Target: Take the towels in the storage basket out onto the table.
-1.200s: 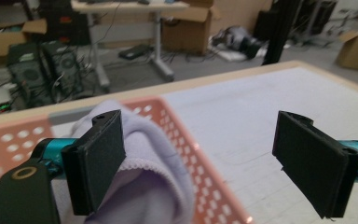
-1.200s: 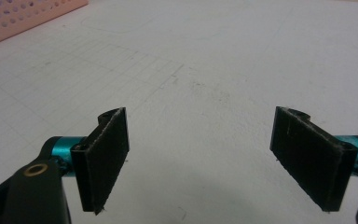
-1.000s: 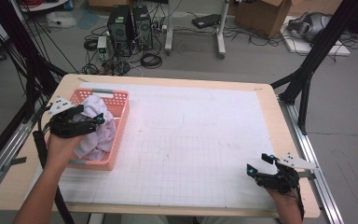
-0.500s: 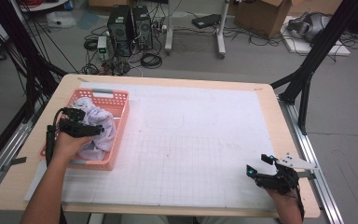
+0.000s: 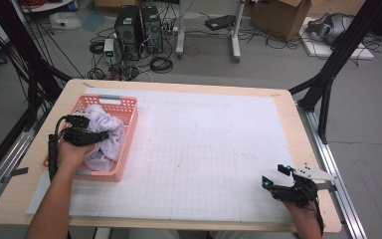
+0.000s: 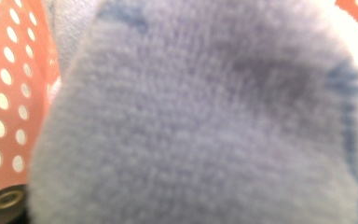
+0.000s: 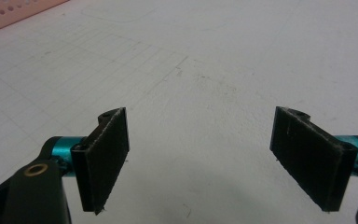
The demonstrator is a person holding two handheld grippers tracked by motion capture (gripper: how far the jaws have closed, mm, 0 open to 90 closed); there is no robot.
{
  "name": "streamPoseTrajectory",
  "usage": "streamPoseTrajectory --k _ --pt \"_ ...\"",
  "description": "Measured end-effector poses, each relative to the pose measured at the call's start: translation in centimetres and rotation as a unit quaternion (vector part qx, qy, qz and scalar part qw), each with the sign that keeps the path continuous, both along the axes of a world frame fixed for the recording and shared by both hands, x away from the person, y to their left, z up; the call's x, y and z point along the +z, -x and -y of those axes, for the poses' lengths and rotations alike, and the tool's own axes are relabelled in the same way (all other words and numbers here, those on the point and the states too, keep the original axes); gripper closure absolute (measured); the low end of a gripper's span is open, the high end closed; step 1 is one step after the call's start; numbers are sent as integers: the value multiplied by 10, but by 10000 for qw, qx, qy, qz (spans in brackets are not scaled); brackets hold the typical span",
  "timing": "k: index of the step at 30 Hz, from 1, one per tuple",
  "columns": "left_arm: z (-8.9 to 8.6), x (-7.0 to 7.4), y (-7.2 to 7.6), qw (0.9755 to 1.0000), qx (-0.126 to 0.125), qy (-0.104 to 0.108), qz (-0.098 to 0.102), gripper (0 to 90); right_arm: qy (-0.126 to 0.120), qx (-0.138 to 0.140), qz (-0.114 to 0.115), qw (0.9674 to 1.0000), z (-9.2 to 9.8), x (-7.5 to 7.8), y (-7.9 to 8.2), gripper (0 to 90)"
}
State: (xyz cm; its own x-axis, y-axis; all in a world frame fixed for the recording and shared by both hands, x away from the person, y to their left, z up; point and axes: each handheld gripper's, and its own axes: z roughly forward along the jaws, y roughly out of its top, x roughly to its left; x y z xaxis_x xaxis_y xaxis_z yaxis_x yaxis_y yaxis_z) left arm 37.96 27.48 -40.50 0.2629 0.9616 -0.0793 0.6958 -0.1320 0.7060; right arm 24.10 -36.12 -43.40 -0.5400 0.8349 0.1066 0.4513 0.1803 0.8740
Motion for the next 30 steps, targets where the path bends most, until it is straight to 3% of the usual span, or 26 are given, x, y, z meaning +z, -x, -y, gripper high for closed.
streamPoseTrajectory --k 5,9,16,22,25,30 --pt "-1 9 6 9987 -81 316 383 566 -36 -28 0 10000 1 1 1 184" --pt "-4 19 13 9934 -132 671 923 568 -51 -35 28 10000 2 2 2 184" --pt "-12 35 27 9760 -205 1150 1838 567 -79 -64 69 9999 4 4 4 184" --pt "-16 48 37 9625 -375 1331 2333 567 -116 -47 45 9999 2 4 3 184" --pt "-18 56 42 9531 -498 1419 2626 567 -105 -44 55 9999 2 4 3 184" --pt "-20 69 49 9400 -674 1562 2959 567 -104 -47 78 9999 2 5 4 184"
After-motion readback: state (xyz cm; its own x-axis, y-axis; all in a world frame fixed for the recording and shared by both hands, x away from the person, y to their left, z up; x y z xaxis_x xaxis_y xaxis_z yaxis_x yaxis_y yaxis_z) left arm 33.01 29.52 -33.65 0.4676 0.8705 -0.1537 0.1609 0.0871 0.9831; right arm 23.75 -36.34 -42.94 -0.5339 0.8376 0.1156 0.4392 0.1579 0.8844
